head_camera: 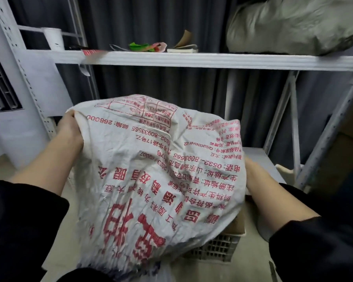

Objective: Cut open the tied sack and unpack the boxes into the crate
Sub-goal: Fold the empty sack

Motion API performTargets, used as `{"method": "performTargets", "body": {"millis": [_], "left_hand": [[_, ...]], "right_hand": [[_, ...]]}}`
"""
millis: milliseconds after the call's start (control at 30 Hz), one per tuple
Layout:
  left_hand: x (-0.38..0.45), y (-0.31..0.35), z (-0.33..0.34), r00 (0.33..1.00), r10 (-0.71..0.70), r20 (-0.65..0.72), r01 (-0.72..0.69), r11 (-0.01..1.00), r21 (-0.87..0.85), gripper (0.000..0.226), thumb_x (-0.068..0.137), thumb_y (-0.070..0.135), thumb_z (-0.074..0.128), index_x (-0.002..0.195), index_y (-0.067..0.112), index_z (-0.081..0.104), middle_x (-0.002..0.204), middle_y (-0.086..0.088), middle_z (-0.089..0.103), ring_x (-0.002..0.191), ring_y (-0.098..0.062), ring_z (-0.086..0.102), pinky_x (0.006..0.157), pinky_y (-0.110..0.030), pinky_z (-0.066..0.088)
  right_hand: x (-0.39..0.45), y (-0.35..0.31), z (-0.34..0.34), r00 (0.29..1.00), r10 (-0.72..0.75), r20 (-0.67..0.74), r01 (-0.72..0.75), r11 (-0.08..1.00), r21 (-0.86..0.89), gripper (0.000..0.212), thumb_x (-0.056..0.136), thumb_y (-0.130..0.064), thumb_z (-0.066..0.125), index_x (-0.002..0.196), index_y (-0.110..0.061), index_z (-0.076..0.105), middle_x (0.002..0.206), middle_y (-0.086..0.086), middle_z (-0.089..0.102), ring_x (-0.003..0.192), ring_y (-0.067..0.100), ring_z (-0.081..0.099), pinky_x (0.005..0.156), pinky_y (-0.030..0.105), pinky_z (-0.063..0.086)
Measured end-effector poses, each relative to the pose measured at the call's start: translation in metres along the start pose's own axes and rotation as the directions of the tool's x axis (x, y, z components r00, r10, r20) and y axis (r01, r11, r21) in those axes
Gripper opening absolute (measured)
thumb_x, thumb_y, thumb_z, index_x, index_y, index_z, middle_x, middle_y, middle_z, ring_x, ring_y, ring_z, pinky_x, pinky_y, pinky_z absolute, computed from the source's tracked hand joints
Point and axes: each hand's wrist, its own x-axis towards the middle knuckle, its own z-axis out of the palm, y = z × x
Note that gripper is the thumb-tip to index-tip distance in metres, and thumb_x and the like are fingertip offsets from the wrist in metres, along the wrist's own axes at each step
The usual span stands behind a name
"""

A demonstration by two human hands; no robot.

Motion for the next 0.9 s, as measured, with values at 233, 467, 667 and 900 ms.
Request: {"method": "performTargets", "body": {"millis": [233,467,667,900], "left_hand": [[0.002,0.020,-0.041,0.995,0.101,-0.024,-0.073,0.847,0.526,0.019,0.091,0.020,0.048,0.093,0.014,0.065,0.073,0.006,0.069,0.074,-0.017,0.059,0.065,-0.030,0.048],[0.019,0.021,-0.057,0.990,0.129,-0.064,-0.071,0.822,0.565,0.032,0.081,0.032,0.057,0.107,0.017,0.066,0.118,-0.006,0.066,0.098,-0.022,0.061,0.086,-0.037,0.048],[0.044,0.017,-0.075,0.991,0.062,-0.121,0.001,0.889,0.459,0.028,0.090,0.033,0.043,0.093,0.008,0.056,0.050,0.014,0.065,0.070,-0.006,0.066,0.083,-0.025,0.056],[-0.024,0.025,-0.047,0.947,0.304,-0.105,-0.106,0.602,0.791,0.029,0.089,0.029,0.059,0.084,0.000,0.059,0.078,-0.014,0.051,0.058,-0.025,0.056,0.042,-0.020,0.043]], "right_hand": [[0.041,-0.007,-0.070,0.991,0.010,-0.136,0.015,0.984,0.175,0.014,0.089,-0.016,0.062,0.077,-0.011,0.056,0.056,-0.002,0.061,0.045,0.009,0.058,0.040,0.021,0.045],[0.059,0.003,-0.115,0.932,0.038,-0.361,0.120,0.906,0.405,0.039,0.081,-0.032,0.068,0.113,-0.009,0.066,0.089,0.003,0.072,0.079,0.022,0.069,0.062,0.031,0.054],[0.040,0.013,-0.102,0.962,-0.231,0.144,0.166,0.917,0.362,0.020,0.095,-0.022,0.049,0.110,-0.034,0.052,0.091,-0.010,0.067,0.074,0.007,0.064,0.064,0.028,0.050],[0.059,0.004,-0.111,0.873,-0.220,-0.436,0.270,0.961,0.056,0.008,0.084,-0.012,0.064,0.086,-0.017,0.069,0.098,0.009,0.070,0.094,0.021,0.063,0.084,0.030,0.050]]}}
